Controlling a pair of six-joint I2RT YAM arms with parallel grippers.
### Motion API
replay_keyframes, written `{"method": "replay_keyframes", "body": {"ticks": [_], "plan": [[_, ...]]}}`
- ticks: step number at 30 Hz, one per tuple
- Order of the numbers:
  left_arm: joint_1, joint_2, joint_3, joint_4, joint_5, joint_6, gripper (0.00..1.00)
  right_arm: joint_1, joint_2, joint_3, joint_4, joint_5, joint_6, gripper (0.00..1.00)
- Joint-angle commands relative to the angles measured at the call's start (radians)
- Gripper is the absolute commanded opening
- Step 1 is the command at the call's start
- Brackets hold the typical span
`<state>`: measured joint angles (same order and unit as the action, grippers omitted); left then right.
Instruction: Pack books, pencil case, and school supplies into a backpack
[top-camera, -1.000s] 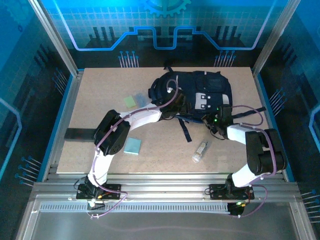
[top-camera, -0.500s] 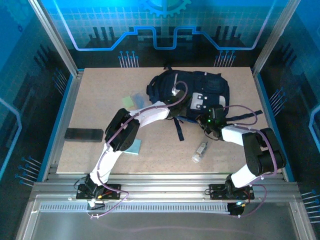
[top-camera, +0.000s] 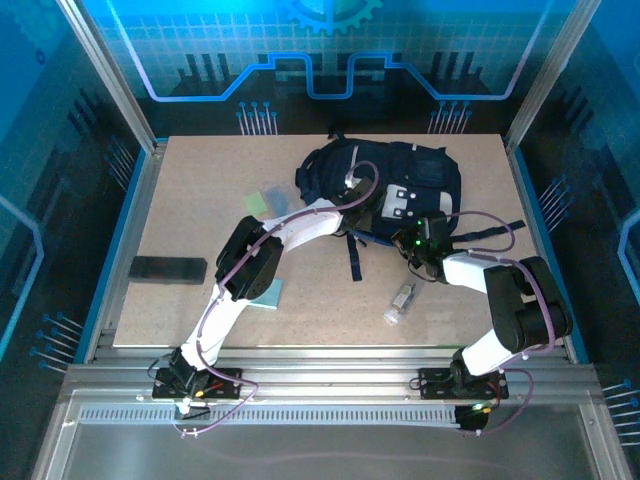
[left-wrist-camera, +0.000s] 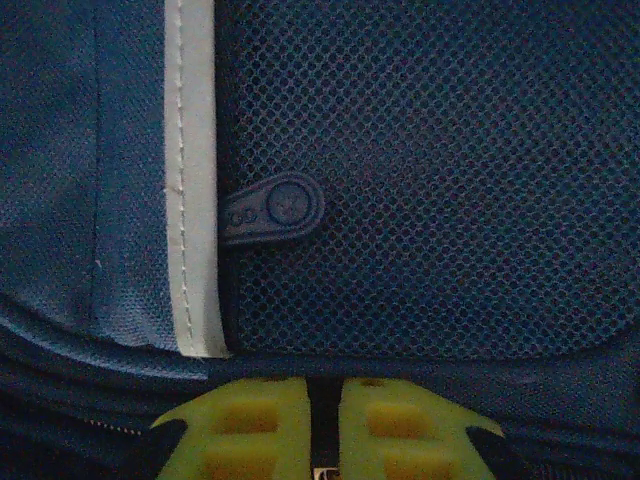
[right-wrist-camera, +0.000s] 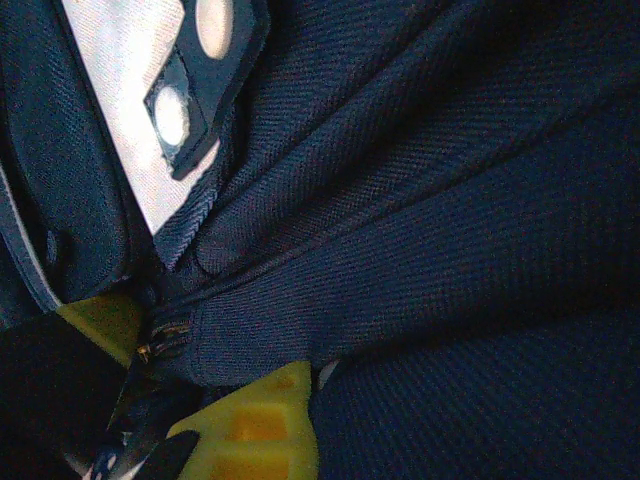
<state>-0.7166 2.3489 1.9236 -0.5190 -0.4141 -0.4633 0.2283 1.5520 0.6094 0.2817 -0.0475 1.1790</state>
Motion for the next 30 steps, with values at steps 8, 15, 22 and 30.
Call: {"method": "replay_keyframes", "body": {"ticks": [8, 15, 22, 30], "plan": [[0.100, -0.221, -0.257, 0.112, 0.066, -0.048, 0.00, -0.062, -0.026, -0.031, -0.102, 0.001, -0.046, 0.00], [0.169, -0.362, -0.446, 0.287, 0.127, -0.140, 0.00, -0.089, -0.027, -0.036, -0.115, 0.007, -0.068, 0.00], [0.199, -0.359, -0.456, 0.319, 0.143, -0.158, 0.00, -0.104, -0.012, -0.037, -0.114, 0.007, -0.078, 0.00], [0.172, -0.367, -0.456, 0.369, 0.342, -0.185, 0.47, -0.102, 0.000, -0.014, -0.093, -0.038, -0.095, 0.00]]}}
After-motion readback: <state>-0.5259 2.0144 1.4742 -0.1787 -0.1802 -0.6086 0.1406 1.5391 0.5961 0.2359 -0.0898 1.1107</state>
